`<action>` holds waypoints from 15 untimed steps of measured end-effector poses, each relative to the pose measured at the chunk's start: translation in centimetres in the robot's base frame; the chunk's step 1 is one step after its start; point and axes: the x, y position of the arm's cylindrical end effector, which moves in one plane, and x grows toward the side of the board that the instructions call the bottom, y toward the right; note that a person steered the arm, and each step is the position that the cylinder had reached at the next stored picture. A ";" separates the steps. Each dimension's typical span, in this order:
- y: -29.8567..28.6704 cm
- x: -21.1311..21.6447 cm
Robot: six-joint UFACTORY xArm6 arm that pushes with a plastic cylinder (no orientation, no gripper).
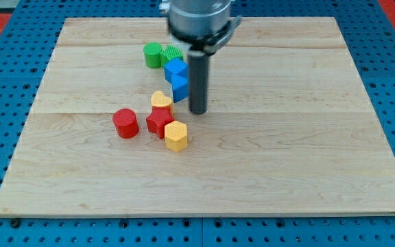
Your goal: Move green star and green circle towards top left
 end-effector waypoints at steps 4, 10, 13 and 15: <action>-2.8 -13.7; -11.3 -11.4; -11.8 -8.3; -13.0 -11.1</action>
